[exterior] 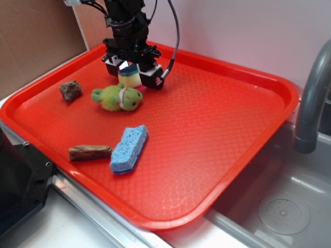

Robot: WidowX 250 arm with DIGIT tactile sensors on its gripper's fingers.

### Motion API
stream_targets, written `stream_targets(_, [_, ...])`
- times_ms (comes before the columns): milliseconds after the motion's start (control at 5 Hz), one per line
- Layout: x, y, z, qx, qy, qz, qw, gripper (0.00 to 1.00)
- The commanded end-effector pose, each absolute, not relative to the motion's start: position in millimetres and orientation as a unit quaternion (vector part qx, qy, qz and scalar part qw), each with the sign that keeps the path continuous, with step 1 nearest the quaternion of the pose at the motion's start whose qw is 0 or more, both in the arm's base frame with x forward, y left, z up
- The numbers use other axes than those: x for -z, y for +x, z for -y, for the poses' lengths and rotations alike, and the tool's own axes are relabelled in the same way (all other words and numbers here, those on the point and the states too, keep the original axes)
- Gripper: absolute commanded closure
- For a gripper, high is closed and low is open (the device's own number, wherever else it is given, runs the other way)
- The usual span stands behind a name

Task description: Grab the green sponge.

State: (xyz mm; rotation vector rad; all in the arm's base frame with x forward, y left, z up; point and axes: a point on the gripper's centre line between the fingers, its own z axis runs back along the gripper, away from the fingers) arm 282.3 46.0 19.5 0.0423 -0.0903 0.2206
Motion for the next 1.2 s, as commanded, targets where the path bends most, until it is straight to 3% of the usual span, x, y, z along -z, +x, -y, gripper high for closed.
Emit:
stream_targets(0, [-55.8, 281.5, -49.4, -0.101, 0.024, 0.062, 0.993, 1.0])
stream_targets(200, [-86.5, 275.4, -40.3, -0.094, 0.022, 0.06, 0.994, 1.0])
stream_targets(400, [-125.2, 264.0, -13.9, -0.075, -0.016, 0.069, 0.995, 1.0])
stream_targets(600, [-161.1, 242.0, 6.7, -0.051, -0.034, 0.091, 0.994, 1.0])
stream_targets(800, [-183.7, 207.7, 11.9, -0.07, -0.049, 0.105, 0.991, 1.0])
stream_targets(1000, [-190.2, 185.0, 14.6, -0.089, -0.065, 0.104, 0.989, 1.0])
